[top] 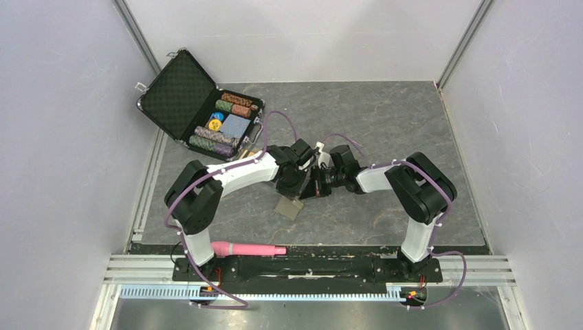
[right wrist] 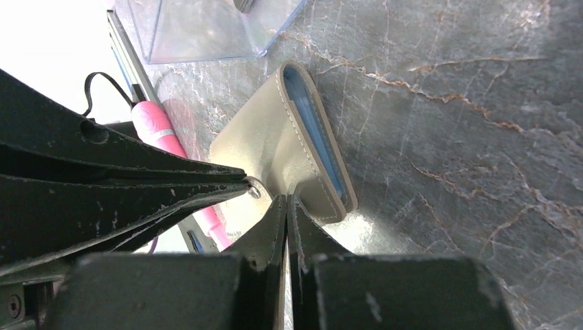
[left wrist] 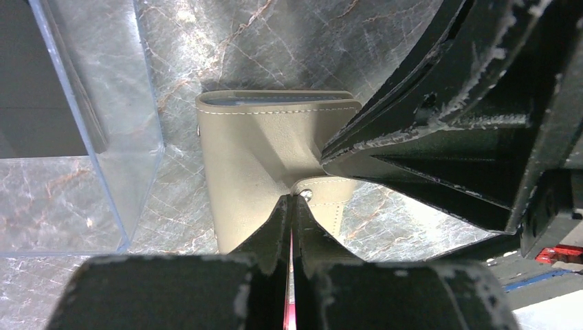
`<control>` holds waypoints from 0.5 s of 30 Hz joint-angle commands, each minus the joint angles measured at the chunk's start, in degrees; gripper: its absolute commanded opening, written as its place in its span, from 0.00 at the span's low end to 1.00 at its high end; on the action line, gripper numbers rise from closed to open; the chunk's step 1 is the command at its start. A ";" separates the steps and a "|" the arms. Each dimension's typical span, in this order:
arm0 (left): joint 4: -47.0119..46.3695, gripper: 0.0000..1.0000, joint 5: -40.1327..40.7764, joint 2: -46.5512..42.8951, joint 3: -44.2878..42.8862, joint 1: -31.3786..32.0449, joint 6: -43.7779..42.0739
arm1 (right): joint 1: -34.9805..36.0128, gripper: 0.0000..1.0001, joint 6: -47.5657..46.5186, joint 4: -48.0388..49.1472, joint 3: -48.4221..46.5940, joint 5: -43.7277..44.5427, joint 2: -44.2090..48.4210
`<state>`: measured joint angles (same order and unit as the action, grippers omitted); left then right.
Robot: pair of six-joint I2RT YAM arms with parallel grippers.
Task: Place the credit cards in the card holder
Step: Close the card holder at the center of the board.
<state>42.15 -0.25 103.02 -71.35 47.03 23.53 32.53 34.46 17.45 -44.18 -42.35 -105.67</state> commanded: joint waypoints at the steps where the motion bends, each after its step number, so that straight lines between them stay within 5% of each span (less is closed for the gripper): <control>1: 0.57 0.02 1.65 -0.05 -0.90 0.26 0.20 | 0.34 0.00 -1.71 -0.09 -1.28 0.41 -0.29; 15: -0.58 0.02 -0.64 1.03 0.42 0.26 -0.06 | 0.42 0.00 2.58 10.40 2.08 -4.57 3.49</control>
<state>42.04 -0.56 103.53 -71.29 47.03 23.55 32.53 35.83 22.55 -43.29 -44.56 -105.03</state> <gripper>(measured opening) 0.028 0.004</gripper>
